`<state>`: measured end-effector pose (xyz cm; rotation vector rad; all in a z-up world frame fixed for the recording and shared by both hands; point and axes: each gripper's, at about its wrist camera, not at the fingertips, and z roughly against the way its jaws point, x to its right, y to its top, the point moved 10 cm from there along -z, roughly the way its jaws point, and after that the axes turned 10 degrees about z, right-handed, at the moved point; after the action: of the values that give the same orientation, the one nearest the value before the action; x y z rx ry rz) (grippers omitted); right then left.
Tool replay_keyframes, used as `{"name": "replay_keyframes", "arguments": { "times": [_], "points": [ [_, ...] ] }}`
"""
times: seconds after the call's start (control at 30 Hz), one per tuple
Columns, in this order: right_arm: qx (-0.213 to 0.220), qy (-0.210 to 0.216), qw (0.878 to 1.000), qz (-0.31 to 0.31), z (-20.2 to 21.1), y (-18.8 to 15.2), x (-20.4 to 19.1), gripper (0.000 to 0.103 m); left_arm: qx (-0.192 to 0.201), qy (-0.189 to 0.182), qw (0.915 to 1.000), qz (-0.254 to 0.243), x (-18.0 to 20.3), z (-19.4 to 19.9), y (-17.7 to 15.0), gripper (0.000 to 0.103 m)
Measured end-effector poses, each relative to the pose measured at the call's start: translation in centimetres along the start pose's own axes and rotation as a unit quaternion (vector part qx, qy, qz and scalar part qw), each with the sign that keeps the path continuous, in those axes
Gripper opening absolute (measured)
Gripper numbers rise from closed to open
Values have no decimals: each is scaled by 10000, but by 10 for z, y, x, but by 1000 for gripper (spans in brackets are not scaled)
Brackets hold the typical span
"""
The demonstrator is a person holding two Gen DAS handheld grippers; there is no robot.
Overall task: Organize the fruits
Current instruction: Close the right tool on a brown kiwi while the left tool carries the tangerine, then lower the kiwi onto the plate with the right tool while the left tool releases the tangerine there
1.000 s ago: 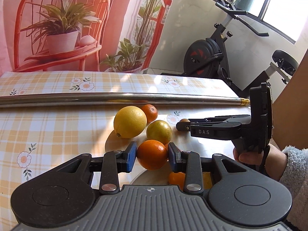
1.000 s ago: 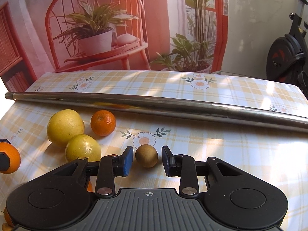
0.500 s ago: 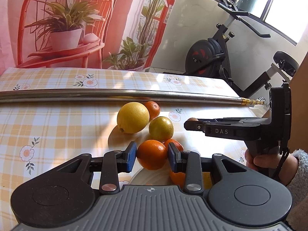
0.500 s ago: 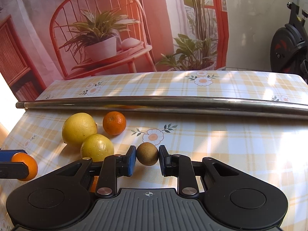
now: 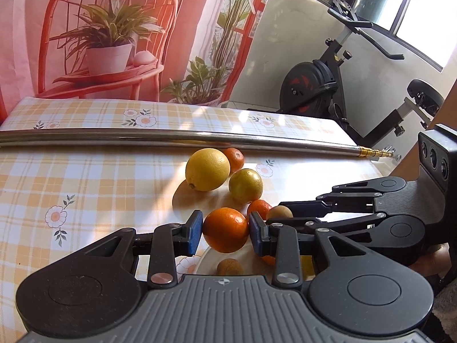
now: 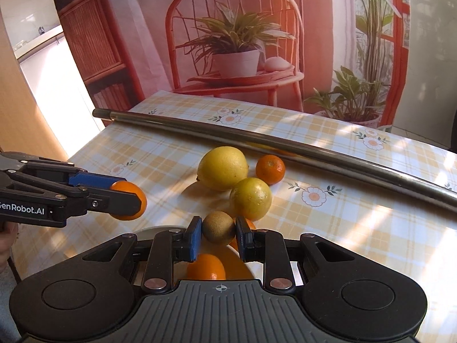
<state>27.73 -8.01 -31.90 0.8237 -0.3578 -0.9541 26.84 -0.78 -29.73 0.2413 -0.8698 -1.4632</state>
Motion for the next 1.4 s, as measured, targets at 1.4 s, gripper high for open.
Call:
{"name": "replay_keyframes", "arguments": {
  "times": [1.4],
  "points": [
    [280, -535, 9919, -1117, 58, -49, 16, 23, -475, 17, 9926, -1119, 35, -39, -35, 37]
  ]
}}
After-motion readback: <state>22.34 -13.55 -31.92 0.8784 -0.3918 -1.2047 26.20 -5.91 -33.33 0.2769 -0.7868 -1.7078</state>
